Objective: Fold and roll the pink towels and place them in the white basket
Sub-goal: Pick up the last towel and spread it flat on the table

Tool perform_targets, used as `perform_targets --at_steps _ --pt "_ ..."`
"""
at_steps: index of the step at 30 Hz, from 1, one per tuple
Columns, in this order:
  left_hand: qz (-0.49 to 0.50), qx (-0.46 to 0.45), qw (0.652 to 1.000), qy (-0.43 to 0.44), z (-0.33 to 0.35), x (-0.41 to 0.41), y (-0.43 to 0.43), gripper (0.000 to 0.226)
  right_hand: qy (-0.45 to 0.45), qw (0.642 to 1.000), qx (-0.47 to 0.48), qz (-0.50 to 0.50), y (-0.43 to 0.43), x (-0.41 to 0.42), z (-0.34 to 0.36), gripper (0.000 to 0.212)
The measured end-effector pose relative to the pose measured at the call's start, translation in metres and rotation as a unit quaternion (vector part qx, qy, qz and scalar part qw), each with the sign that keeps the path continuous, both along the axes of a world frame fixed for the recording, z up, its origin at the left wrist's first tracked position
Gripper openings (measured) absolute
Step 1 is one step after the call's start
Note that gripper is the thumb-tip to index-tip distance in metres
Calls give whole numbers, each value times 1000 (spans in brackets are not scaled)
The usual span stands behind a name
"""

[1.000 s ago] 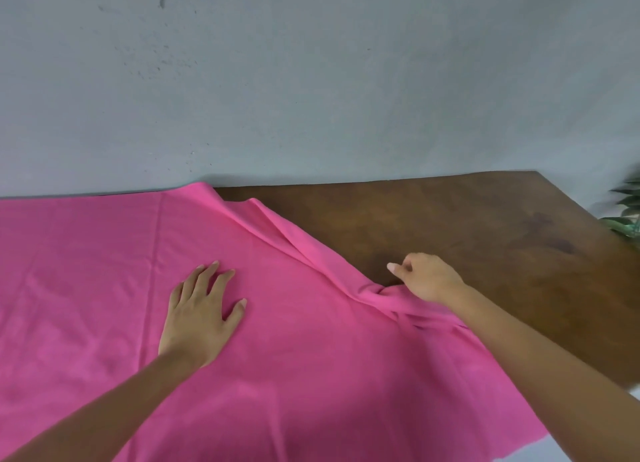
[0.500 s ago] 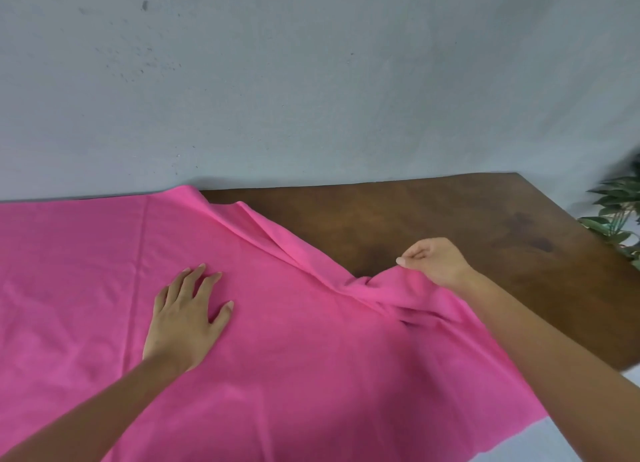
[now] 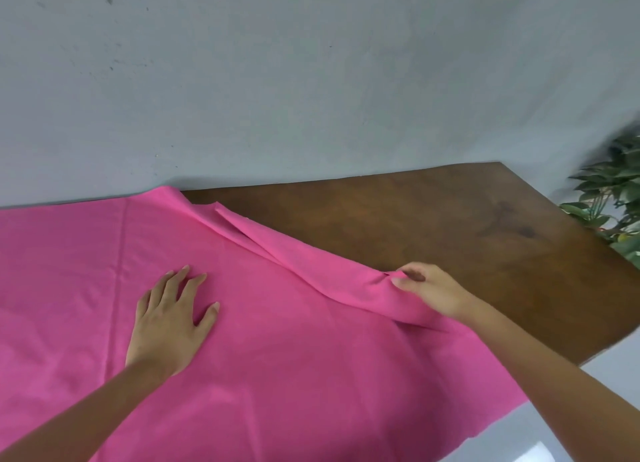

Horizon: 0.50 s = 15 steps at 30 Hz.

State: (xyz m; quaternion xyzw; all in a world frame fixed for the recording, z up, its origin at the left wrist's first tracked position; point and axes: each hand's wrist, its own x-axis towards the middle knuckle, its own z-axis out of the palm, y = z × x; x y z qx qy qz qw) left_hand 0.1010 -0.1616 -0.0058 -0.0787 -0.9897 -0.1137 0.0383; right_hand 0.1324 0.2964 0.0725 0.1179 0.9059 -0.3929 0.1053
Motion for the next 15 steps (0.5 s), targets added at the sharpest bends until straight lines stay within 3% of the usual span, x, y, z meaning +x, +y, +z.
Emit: perform_targets --at_steps 2,4,7,12,15 --pt "0 -2 1000 -1 0 0 0 76 -60 997 4 -51 -9 -18 7 57" --pt "-2 -5 1000 -2 0 0 0 76 -138 987 6 -87 -19 -37 11 67" --pt "-1 -1 1000 -2 1 0 0 77 -168 983 19 -78 -29 -59 4 53" --pt "-1 0 1000 -7 3 0 1 77 -89 993 24 -76 -42 -77 5 24" --pt "-1 1 1000 -8 4 1 1 76 -43 996 -14 -75 -41 -82 23 18"
